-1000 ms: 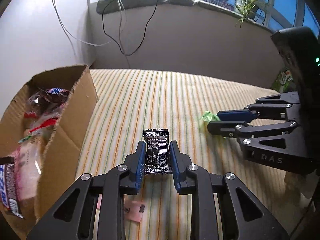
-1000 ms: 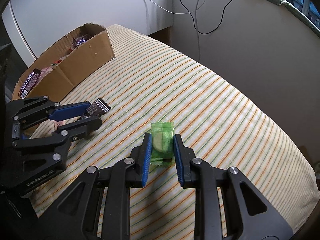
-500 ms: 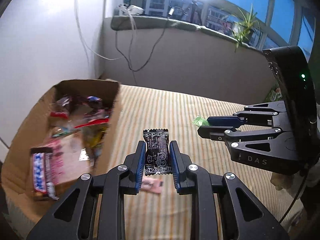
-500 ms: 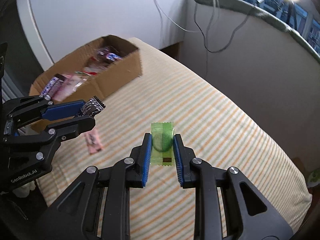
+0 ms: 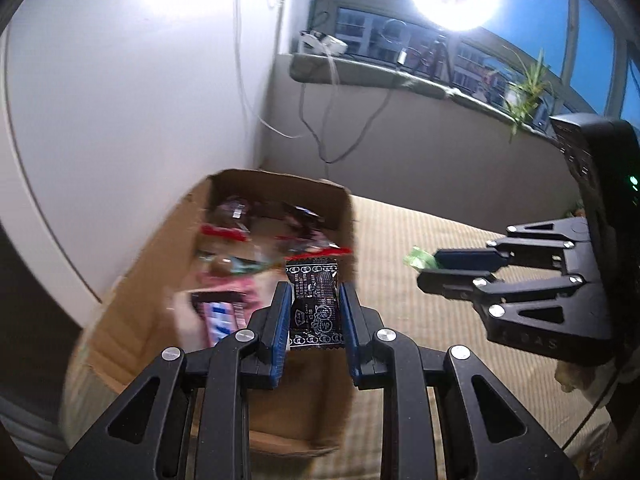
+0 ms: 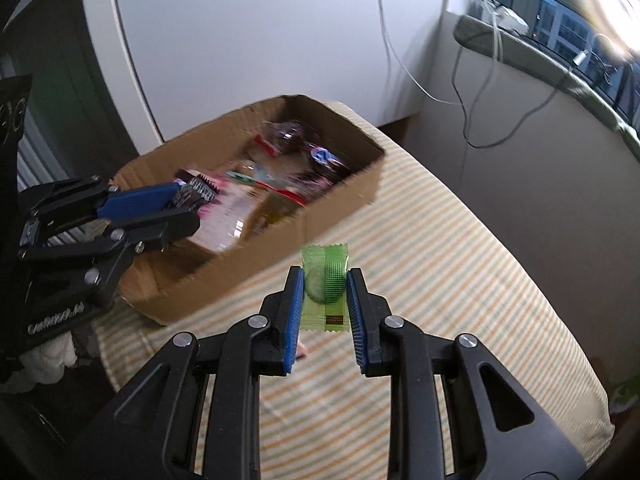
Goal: Organize snacks
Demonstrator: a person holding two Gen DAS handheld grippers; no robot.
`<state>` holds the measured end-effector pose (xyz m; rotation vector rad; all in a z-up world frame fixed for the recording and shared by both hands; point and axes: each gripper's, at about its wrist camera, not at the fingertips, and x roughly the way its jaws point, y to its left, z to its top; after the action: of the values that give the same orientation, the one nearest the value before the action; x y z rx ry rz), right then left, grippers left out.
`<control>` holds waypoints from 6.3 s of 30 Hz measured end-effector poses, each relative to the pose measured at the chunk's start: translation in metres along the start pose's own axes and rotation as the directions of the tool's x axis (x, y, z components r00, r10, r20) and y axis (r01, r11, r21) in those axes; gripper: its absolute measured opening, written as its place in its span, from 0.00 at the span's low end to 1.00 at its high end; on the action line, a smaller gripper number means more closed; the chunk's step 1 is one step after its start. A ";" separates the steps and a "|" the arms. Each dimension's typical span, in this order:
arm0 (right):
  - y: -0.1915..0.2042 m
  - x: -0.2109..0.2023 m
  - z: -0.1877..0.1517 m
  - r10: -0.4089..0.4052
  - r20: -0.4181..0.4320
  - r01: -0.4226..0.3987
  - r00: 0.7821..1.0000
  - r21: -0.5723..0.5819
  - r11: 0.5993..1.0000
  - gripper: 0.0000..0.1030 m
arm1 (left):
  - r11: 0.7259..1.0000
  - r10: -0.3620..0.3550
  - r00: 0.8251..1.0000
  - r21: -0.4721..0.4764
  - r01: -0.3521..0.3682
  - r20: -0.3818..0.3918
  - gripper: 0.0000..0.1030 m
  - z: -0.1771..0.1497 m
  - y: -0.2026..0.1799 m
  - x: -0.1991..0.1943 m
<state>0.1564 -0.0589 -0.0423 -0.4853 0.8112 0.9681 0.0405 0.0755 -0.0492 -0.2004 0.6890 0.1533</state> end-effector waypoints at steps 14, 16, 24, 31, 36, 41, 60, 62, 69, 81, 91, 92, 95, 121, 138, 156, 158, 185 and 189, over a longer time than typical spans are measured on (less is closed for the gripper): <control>0.051 0.018 0.027 0.056 -0.007 -0.057 0.998 -0.050 0.997 0.22 | 0.999 0.034 0.999 -0.013 -0.034 -0.002 0.22 0.013 0.042 0.007; 0.055 0.021 0.030 0.064 -0.010 -0.064 0.998 -0.055 0.996 0.22 | 0.999 0.035 0.999 -0.015 -0.035 0.002 0.22 0.014 0.045 0.007; 0.062 0.030 0.035 0.078 -0.024 -0.080 0.997 -0.064 0.995 0.22 | 0.999 0.041 0.999 -0.026 -0.040 0.009 0.23 0.017 0.056 0.005; 0.065 0.030 0.036 0.072 -0.017 -0.073 0.997 -0.087 0.994 0.22 | 0.999 0.045 0.999 -0.028 -0.045 0.017 0.23 0.019 0.058 0.003; 0.062 0.023 0.034 0.054 0.003 -0.053 0.999 -0.087 0.995 0.50 | 0.998 0.056 0.998 -0.036 -0.055 0.023 0.26 0.018 0.061 0.001; 0.060 0.019 0.031 0.038 0.010 -0.037 0.999 -0.090 0.995 0.57 | 0.997 0.061 0.998 -0.039 -0.060 0.031 0.30 0.018 0.062 -0.003; 0.013 -0.015 -0.007 -0.040 0.069 0.039 0.997 0.015 0.999 0.81 | 0.997 0.072 0.994 -0.024 -0.071 0.087 0.66 0.003 0.055 -0.034; 0.007 -0.012 -0.012 -0.050 0.060 0.049 0.997 0.024 0.999 0.81 | 0.996 0.082 0.993 -0.025 -0.081 0.087 0.66 -0.001 0.057 -0.037; -0.003 -0.004 -0.028 -0.018 0.058 0.017 0.998 0.018 1.000 0.81 | 0.994 0.105 0.992 -0.017 -0.104 0.063 0.66 -0.019 0.060 -0.047; 0.011 0.038 -0.046 -0.002 -0.097 -0.004 0.995 -0.058 0.998 0.81 | 0.993 0.110 0.994 -0.043 -0.110 0.004 0.66 -0.054 0.062 -0.057; 0.011 0.060 -0.049 0.040 -0.162 -0.046 0.986 -0.032 0.998 0.61 | 0.993 0.103 0.995 -0.051 -0.102 0.004 0.66 -0.058 0.057 -0.060; 0.011 0.061 -0.049 0.040 -0.165 -0.046 0.986 -0.034 0.998 0.60 | 0.994 0.101 0.995 -0.051 -0.101 0.004 0.66 -0.059 0.057 -0.060; 0.011 0.062 -0.048 0.043 -0.170 -0.050 0.985 -0.036 0.998 0.58 | 0.994 0.097 0.995 -0.052 -0.097 0.005 0.66 -0.059 0.055 -0.061; 0.020 0.045 -0.047 0.028 -0.154 -0.031 0.988 -0.017 0.999 0.21 | 0.995 0.088 0.996 -0.052 -0.087 0.009 0.66 -0.059 0.049 -0.058; 0.016 0.006 -0.022 0.002 -0.036 -0.001 0.999 0.032 0.999 0.21 | 0.996 0.080 0.997 -0.044 -0.079 0.016 0.66 -0.055 0.046 -0.057; 0.047 0.022 0.035 0.060 0.058 -0.063 0.997 0.056 0.996 0.21 | 0.993 0.101 0.995 -0.071 -0.099 0.021 0.66 -0.044 0.054 -0.053; 0.046 0.024 0.036 0.064 0.059 -0.068 0.996 0.066 0.995 0.21 | 0.992 0.103 0.994 -0.074 -0.101 0.022 0.66 -0.044 0.055 -0.053; 0.032 -0.051 -0.013 -0.127 0.209 0.076 0.970 0.236 0.969 0.81 | 0.988 0.153 0.980 -0.039 -0.149 0.125 0.79 -0.024 0.023 -0.080; 0.026 -0.061 -0.022 -0.151 0.216 0.089 0.965 0.273 0.958 0.82 | 0.987 0.158 0.979 -0.045 -0.153 0.130 0.79 -0.022 0.021 -0.081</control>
<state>0.1056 -0.0933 -0.0083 -0.1848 0.6736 0.7734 -0.0393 0.0848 -0.0163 -0.1676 0.5687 0.3258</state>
